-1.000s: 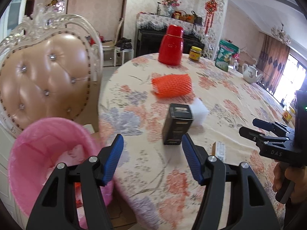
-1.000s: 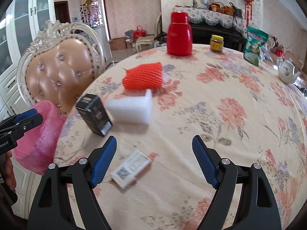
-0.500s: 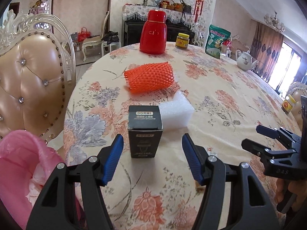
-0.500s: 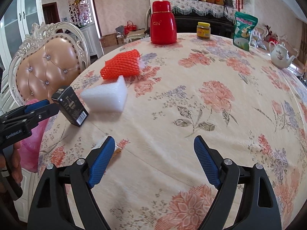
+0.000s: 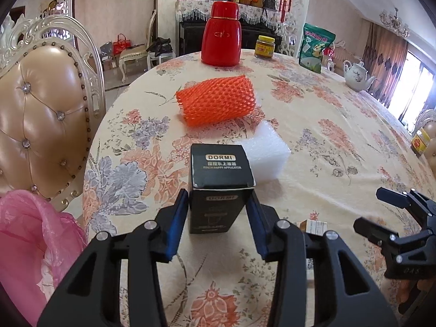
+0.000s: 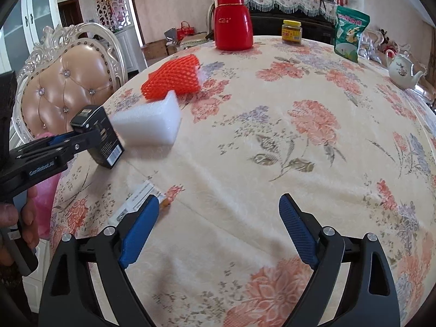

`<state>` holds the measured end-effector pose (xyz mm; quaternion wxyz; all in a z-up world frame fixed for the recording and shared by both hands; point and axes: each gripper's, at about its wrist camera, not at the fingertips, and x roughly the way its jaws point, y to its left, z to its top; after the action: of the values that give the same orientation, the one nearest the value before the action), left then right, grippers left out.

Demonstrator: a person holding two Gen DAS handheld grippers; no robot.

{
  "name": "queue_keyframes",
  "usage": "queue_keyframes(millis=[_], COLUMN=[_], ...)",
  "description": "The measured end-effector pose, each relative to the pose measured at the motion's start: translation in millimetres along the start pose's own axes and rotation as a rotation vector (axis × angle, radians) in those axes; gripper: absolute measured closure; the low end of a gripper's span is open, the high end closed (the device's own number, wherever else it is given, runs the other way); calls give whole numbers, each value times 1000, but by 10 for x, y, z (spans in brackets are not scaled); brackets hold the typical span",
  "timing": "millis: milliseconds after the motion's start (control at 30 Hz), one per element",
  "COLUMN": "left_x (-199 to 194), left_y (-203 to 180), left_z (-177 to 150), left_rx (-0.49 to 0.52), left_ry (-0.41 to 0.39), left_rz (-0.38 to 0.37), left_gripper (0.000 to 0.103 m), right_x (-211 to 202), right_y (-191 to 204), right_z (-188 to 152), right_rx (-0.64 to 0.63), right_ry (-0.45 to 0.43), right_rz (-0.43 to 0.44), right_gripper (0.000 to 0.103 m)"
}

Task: Collect trash
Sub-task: 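Close the left tool on the black DORMI box and lift it, then grasp the small white QR-code box with the right tool while the left tool holds the DORMI box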

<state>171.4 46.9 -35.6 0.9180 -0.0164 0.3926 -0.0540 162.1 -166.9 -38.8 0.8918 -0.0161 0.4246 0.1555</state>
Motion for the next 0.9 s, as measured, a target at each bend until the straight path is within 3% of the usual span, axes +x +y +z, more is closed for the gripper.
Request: queue_keyframes(millis=[600,800,900], left_x=[-411,-533,-577], left_y=[260,311,310], left_z=[-182,-226,-240], left_rx=[-29,-34,-34], left_ry=[-50,-64,-69], left_rz=[-15,-24,-28], left_gripper=[63,63,63], right_x=[235,296,283], right_y=[672,769,776], right_z=[-38,-75,-78], right_rx=[-42,-62,-65], right_ry=[76,98,102], right_rz=[-11,-13,5], right_gripper=[23,41,58])
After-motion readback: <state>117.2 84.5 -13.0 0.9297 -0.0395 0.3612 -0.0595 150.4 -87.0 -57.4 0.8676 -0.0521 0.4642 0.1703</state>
